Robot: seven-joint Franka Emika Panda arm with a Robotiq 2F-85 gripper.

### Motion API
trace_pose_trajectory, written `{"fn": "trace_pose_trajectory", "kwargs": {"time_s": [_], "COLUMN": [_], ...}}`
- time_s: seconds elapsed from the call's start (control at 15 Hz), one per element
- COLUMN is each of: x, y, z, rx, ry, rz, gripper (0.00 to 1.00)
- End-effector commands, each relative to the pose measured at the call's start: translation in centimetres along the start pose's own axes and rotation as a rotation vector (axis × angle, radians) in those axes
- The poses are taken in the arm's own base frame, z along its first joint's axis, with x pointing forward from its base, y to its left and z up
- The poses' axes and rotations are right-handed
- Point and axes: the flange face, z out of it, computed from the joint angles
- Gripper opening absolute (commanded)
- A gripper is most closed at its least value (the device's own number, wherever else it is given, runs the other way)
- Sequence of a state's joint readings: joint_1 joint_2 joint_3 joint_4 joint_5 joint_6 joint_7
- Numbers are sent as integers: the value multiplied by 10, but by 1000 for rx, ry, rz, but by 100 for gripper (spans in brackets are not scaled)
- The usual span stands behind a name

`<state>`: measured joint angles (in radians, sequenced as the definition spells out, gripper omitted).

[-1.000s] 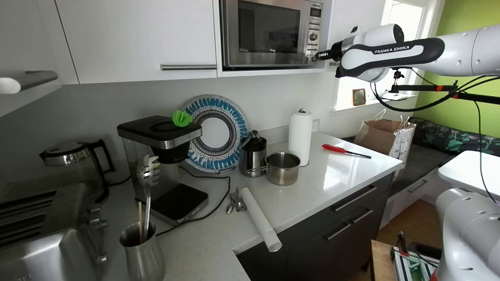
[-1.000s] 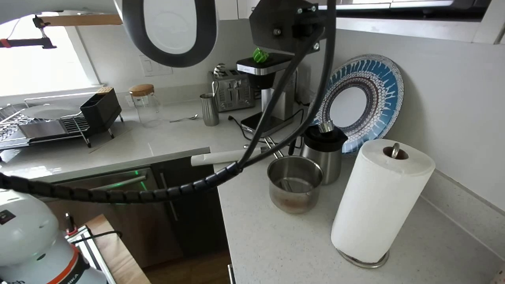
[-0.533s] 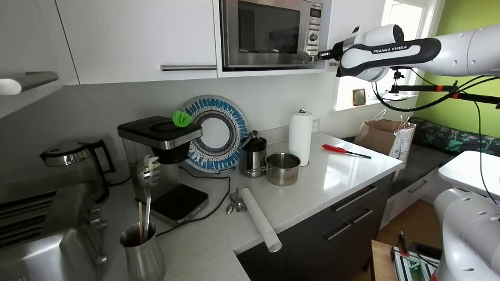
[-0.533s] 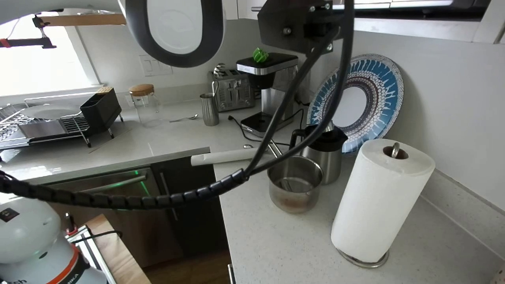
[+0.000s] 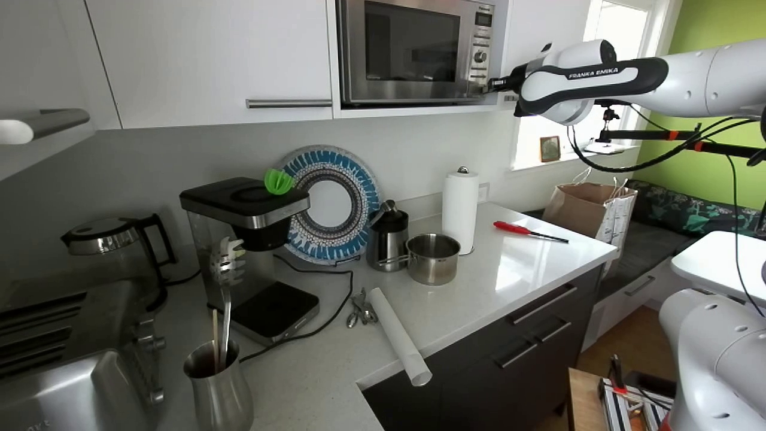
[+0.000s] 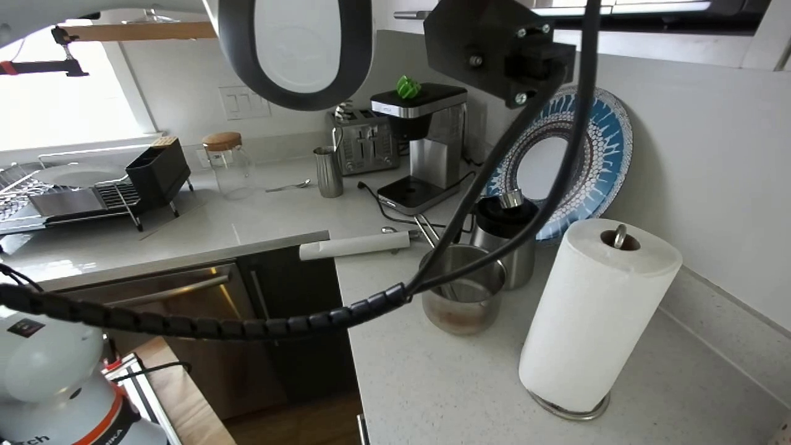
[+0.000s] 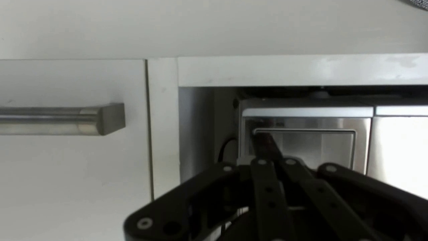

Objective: Open the microwave door

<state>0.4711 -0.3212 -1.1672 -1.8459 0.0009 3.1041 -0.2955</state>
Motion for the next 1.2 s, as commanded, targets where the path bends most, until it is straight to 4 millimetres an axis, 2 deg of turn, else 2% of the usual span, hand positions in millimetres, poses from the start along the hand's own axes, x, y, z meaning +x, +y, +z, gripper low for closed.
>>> {"fn": "trace_pose_trajectory", "kwargs": {"time_s": [0.0,0.27,0.47,0.6,0.73,0.8,1.0,1.13], "x": [7,-1,-2,-3,0,4,5,5], "y": [-12,-29,-37,-53,-59,-41,-49,-43], "z": [11,10,5,7,3,-1,-1,-1], "rx": [28,23,19,26,35,17,24,5], "ry": [-3,-21,-39,-47,-45,-14,-15,-11], "rz": [8,-26,-50,-60,-63,-57,-65,-60], "gripper": [0,0,0,0,0,1,1,0]}}
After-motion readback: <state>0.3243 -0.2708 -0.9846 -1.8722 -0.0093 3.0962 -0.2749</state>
